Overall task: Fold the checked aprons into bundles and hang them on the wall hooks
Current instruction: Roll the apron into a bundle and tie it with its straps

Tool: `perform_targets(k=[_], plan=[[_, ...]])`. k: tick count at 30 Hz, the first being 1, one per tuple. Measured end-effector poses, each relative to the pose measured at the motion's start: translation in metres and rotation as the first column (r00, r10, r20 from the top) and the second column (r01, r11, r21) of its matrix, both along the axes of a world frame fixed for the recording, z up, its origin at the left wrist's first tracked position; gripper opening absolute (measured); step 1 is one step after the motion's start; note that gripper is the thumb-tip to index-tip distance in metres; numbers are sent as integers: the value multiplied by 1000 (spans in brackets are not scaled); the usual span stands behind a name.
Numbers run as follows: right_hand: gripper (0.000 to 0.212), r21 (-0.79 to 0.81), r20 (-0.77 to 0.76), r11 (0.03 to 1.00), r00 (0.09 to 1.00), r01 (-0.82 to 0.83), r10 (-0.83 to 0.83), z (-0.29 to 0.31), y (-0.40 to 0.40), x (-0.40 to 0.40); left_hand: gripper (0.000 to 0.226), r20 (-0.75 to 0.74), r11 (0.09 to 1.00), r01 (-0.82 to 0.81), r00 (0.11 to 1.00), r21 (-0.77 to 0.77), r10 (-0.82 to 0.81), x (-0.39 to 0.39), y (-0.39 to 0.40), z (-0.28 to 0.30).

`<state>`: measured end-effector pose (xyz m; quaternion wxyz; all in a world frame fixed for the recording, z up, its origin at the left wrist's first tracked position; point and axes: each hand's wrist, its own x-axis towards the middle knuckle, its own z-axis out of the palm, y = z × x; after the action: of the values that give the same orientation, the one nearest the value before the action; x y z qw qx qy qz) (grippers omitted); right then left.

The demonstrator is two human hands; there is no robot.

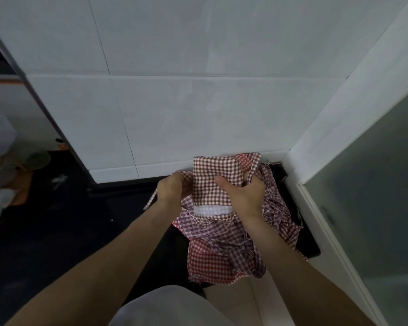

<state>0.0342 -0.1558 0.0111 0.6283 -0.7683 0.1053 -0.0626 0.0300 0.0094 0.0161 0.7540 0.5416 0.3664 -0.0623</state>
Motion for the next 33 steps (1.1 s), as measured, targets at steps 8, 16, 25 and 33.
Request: perform_targets(k=[8, 16, 25, 33], plan=[[96, 99, -250, 981, 959, 164, -135, -31, -7, 1, 24, 123, 920, 315, 929, 232, -348, -2, -1, -28], [83, 78, -322, 986, 940, 146, -114, -44, -1, 0, 11, 109, 700, 295, 876, 651, -471, -12, 0, -39], [69, -8, -439, 997, 895, 77, -73, -75, 6, -11, 9, 98, 335, 271, 627, 902, -773, -24, 7, -77], [74, -101, -421, 995, 907, -23, -22, -105, 15, -31, 28, -114, 144, 458, 489, 877, -865, -28, 2, -112]])
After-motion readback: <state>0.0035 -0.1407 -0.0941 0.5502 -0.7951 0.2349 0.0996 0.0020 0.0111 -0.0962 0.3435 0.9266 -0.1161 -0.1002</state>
